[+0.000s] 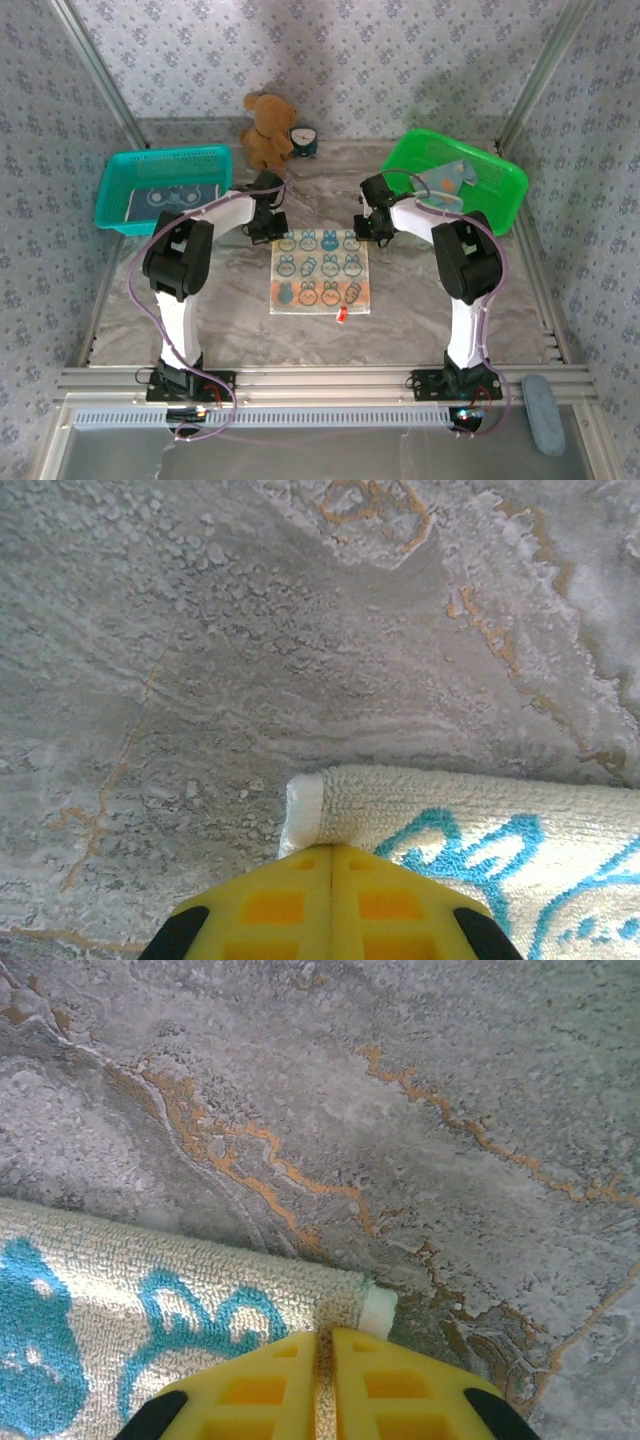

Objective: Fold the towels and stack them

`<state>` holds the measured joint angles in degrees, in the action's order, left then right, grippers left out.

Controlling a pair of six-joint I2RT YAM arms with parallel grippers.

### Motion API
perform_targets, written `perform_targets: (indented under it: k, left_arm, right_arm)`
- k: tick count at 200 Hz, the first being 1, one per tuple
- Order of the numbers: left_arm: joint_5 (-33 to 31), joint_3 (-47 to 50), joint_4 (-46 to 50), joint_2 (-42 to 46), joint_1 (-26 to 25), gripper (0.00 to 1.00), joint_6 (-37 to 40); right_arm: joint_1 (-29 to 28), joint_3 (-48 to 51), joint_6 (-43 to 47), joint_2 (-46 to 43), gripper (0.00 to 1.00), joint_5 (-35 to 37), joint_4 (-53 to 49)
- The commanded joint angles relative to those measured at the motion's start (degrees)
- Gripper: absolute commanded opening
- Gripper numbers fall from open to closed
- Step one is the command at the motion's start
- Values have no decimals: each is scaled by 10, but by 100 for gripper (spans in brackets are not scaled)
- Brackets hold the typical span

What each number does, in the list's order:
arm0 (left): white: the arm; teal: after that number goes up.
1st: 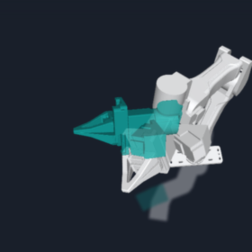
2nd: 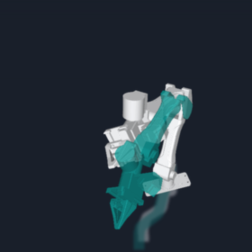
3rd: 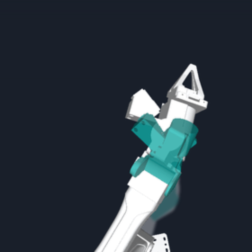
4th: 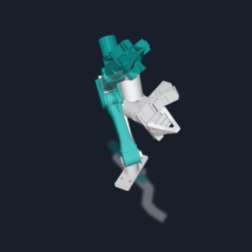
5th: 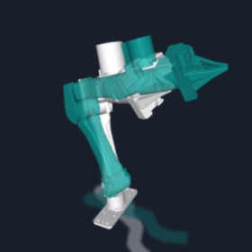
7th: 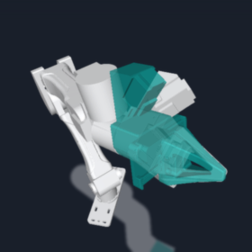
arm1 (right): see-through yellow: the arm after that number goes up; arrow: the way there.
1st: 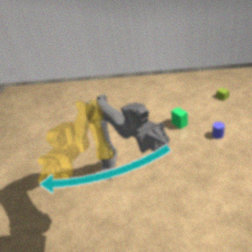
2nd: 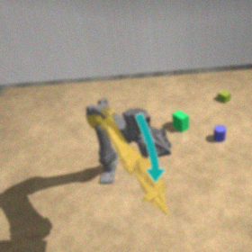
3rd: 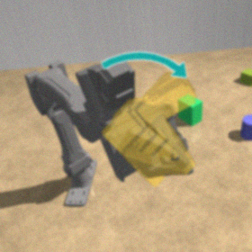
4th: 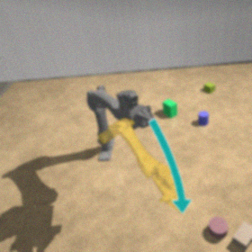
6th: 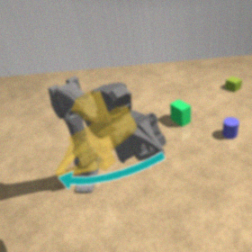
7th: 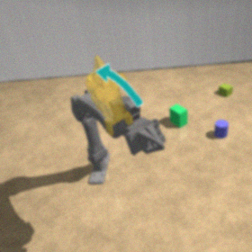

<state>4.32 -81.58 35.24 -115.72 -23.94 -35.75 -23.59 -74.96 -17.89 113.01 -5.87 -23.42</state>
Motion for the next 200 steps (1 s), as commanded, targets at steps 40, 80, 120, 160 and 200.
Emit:
perform_targets:
  k: [40, 80, 120, 160, 200]
  left_arm:
    - [7, -63, 51, 18, 26, 17, 34]
    - [20, -75, 47, -13, 30, 27, 48]
    - [27, -69, 41, -31, 30, 30, 49]
    - [29, -62, 40, -44, 29, 30, 50]
    - [28, -50, 40, -50, 29, 29, 50]
  right_arm:
    - [7, -32, -5, -29, 28, -16, -25]
    - [17, -30, -20, -11, 34, -31, -15]
    - [28, -33, -26, 6, 38, -35, -12]
    - [29, -37, -24, 26, 38, -43, -5]
    - [29, -39, -23, 39, 37, -43, -1]
